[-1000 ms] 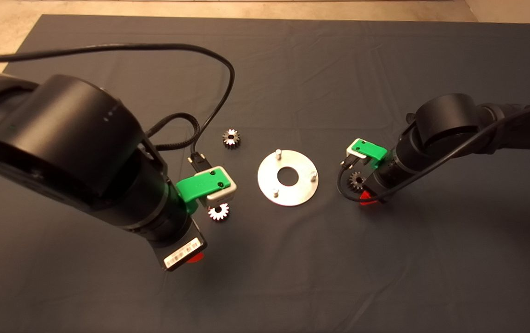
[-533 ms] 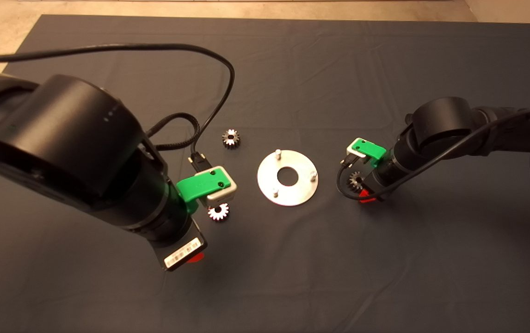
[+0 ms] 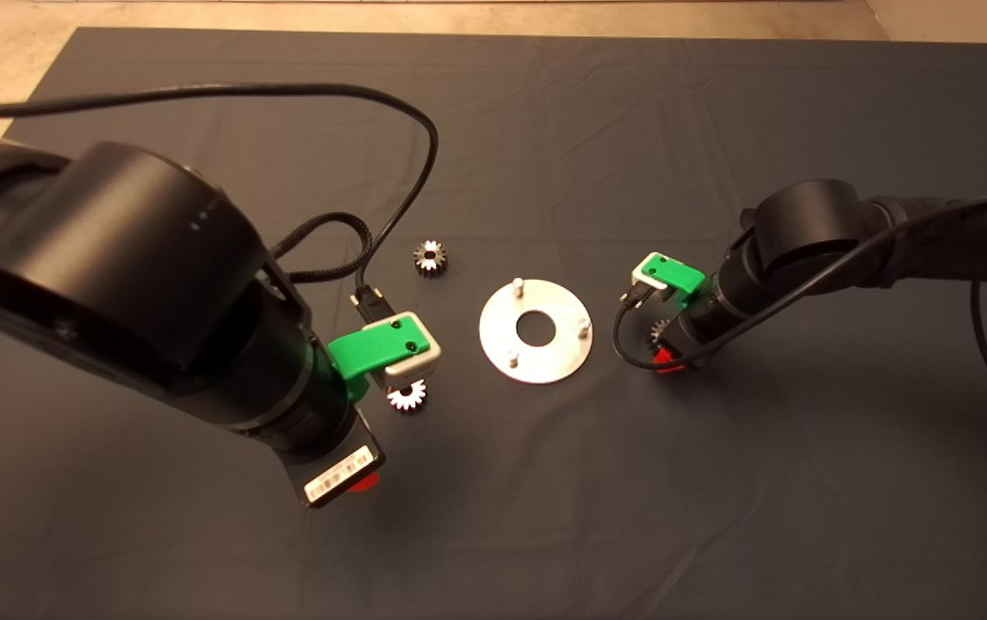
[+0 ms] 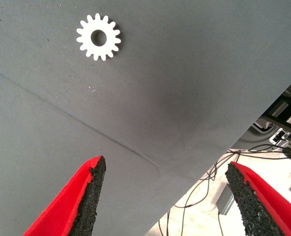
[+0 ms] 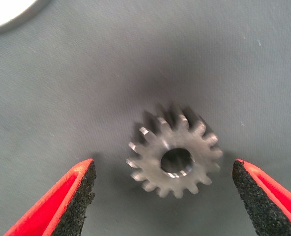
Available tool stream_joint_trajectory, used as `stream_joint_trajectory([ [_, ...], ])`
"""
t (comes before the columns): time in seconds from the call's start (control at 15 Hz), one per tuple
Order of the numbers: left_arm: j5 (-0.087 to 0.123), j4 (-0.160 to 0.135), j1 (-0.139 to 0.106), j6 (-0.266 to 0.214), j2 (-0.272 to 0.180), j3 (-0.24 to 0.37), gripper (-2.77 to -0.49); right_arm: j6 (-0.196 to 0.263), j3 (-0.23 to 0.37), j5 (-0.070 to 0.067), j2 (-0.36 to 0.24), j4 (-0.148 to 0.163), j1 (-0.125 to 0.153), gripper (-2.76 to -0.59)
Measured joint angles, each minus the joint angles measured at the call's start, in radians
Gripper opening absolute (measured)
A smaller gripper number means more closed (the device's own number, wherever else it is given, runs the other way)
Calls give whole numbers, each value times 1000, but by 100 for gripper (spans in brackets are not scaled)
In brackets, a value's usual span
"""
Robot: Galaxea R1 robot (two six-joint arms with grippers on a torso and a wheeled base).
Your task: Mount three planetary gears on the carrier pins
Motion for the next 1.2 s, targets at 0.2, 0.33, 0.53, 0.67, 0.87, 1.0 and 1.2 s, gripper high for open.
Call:
stream_joint_trajectory([
  [0.2, 0, 0, 0, 0, 1, 0, -150, 2, 0, -2, -1, 0, 0, -137],
  [0.33, 0, 0, 0, 0, 0, 1, -150, 1, 0, -2, -3, 0, 0, -138],
  [0.53, 0, 0, 0, 0, 0, 2, -150, 1, 0, -2, -5, 0, 0, -151],
  [0.67, 0, 0, 0, 0, 0, 2, -150, 1, 0, -3, -6, 0, 0, -160],
  [0.87, 0, 0, 0, 0, 0, 2, -150, 1, 0, -3, -6, 0, 0, -172],
  [1.0, 0, 0, 0, 0, 0, 2, -150, 2, -2, -3, -6, 0, 0, -180],
  [1.2, 0, 0, 0, 0, 0, 2, -150, 2, -10, -2, -6, 0, 0, -197],
])
